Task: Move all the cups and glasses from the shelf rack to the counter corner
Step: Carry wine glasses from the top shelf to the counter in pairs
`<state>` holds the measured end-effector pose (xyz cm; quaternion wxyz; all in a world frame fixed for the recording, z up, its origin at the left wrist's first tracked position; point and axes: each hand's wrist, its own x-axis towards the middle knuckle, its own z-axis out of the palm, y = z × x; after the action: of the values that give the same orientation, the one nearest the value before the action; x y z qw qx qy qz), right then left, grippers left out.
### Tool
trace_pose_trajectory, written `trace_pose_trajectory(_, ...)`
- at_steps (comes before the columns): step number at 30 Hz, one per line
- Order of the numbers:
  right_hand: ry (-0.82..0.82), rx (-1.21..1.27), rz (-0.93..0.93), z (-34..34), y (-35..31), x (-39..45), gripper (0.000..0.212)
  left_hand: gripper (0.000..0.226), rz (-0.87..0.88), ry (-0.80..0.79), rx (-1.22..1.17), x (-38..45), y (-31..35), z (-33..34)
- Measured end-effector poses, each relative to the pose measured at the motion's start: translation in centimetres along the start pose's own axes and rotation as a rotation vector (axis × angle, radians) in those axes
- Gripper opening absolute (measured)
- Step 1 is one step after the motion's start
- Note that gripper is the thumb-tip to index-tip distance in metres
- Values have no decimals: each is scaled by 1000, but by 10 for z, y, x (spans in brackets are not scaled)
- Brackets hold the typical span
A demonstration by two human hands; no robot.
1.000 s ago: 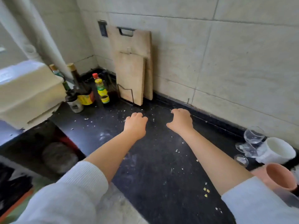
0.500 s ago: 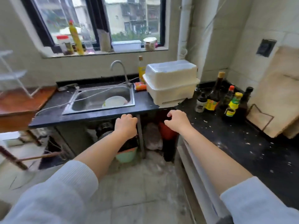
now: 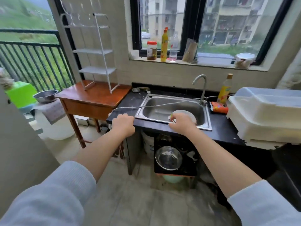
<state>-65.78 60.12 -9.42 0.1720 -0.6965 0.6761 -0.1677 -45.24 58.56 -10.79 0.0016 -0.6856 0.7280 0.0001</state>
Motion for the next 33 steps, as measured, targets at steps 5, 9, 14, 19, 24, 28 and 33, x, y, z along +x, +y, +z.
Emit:
trace_pose_trajectory(5,-38,-20,-145,24,-58,86,31,33,-124,27,-51,62,-61,0)
trace_pose_trajectory(9,-72,-21,-267,33,-104,171,32,33,-202,93,-44,124,-101,-22)
trace_pose_trajectory(14,-46,-38,-372,31,-162,280,33,34,-281,167,3,199,-160,-59)
trace_pose_trajectory(19,-48,-38,-483,35,-232,357,33,39,-391,201,33,253,-222,-94)
trace_pose_trajectory(24,19,-1,-585,38,-303,420,37,36,-431,252,26,303,-292,-116)
trace_pose_trajectory(28,94,30,-586,43,-353,468,37,36,-409,303,-18,352,-355,-133)
trace_pose_trajectory(33,212,93,-530,37,-424,525,39,36,-311,335,-73,413,-423,-161)
